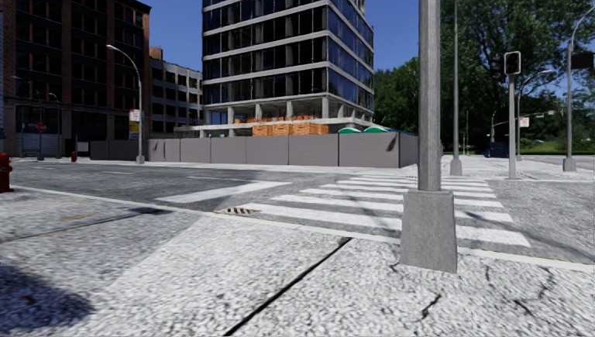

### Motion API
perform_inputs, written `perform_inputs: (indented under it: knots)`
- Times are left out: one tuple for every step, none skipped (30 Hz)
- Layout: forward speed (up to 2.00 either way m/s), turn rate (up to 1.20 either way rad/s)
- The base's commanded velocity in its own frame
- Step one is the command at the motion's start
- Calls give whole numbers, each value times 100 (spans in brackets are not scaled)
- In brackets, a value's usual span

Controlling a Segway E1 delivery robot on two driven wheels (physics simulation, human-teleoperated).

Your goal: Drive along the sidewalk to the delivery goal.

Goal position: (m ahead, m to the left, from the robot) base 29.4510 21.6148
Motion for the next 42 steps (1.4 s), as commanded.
perform_inputs:
  knots:
    - [200,0]
    - [200,0]
    - [200,0]
    - [200,0]
    - [200,0]
    - [200,0]
    - [200,0]
    - [200,0]
    - [200,0]
    - [200,0]
    - [200,0]
    - [200,0]
    - [200,0]
    - [200,0]
    - [200,0]
    - [200,0]
    - [200,0]
    - [200,0]
    - [200,0]
    - [200,0]
    - [200,0]
    - [200,-27]
    - [200,-76]
    - [200,-90]
    - [200,-99]
    - [200,-101]
    - [200,-101]
    - [200,-101]
    - [200,-101]
    - [200,-101]
    - [200,-102]
    - [200,-102]
    - [200,-102]
    - [200,-102]
    - [200,-102]
    - [200,-102]
    - [200,-82]
    - [200,-31]
    - [200,-12]
    - [200,-5]
    - [200,-2]
    - [200,-1]
